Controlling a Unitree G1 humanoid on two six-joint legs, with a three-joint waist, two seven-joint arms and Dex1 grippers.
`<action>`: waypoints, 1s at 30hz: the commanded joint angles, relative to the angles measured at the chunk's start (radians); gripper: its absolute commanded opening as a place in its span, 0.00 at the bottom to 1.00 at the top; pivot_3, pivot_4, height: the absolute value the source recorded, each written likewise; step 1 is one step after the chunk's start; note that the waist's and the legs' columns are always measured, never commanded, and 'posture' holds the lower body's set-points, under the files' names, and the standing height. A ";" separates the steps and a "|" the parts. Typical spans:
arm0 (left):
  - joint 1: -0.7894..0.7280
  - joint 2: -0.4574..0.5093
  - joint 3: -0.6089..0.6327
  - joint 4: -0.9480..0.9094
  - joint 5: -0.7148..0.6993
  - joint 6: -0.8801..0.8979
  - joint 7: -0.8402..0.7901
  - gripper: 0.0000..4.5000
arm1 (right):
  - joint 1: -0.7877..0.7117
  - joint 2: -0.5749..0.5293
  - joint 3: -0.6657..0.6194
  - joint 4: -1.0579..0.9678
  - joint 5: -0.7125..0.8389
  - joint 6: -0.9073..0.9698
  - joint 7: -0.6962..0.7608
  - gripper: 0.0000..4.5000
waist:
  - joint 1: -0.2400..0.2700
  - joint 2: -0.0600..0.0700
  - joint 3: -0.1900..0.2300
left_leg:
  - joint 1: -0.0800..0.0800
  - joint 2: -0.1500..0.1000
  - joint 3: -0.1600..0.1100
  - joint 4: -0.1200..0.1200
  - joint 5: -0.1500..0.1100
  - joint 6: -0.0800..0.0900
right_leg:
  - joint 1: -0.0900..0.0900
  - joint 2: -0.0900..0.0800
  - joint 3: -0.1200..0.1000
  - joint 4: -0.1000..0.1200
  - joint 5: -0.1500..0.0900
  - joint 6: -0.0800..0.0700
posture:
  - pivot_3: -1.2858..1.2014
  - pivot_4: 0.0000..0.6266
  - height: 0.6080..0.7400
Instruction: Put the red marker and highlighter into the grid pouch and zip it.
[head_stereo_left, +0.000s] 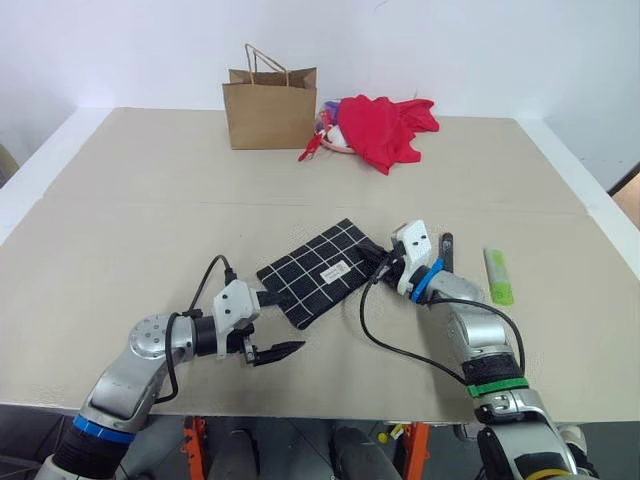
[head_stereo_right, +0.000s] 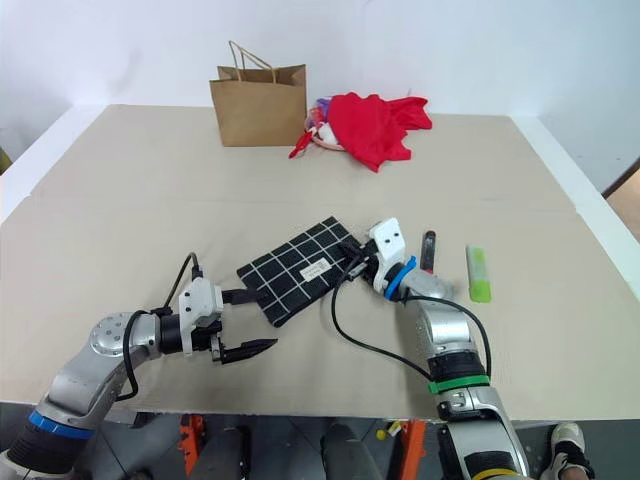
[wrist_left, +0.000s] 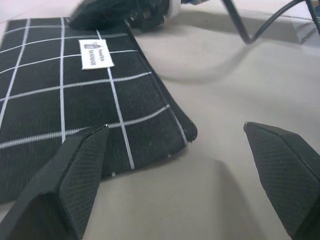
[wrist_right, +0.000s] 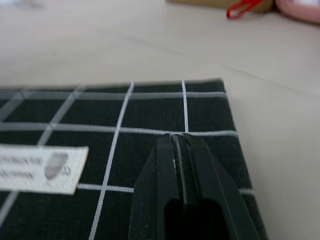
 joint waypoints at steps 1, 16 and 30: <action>-0.021 0.007 0.004 0.004 0.077 -0.119 0.021 1.00 | 0.002 -0.003 -0.011 0.020 -0.020 -0.022 -0.016 0.02 | 0.000 0.000 0.000 | 0.000 0.000 0.000 0.000 0.000 0.000 | 0.000 0.000 0.000 0.000 0.000 0.001 | 0.52 0.24 1.00; -0.192 -0.038 -0.133 0.296 0.390 -0.564 0.065 1.00 | -0.003 0.006 -0.015 0.014 -0.029 -0.046 -0.021 0.02 | 0.000 0.000 0.000 | 0.001 0.000 0.000 0.001 0.002 0.000 | 0.001 0.000 0.000 0.000 0.003 0.001 | 0.52 0.24 1.00; -0.277 -0.057 -0.192 0.418 0.526 -0.618 0.131 0.94 | 0.013 0.007 -0.020 -0.030 -0.022 -0.044 -0.033 0.01 | 0.000 0.003 -0.002 | 0.002 0.000 0.000 0.001 0.002 0.000 | 0.002 0.000 0.000 0.000 0.003 0.002 | 0.52 0.24 1.00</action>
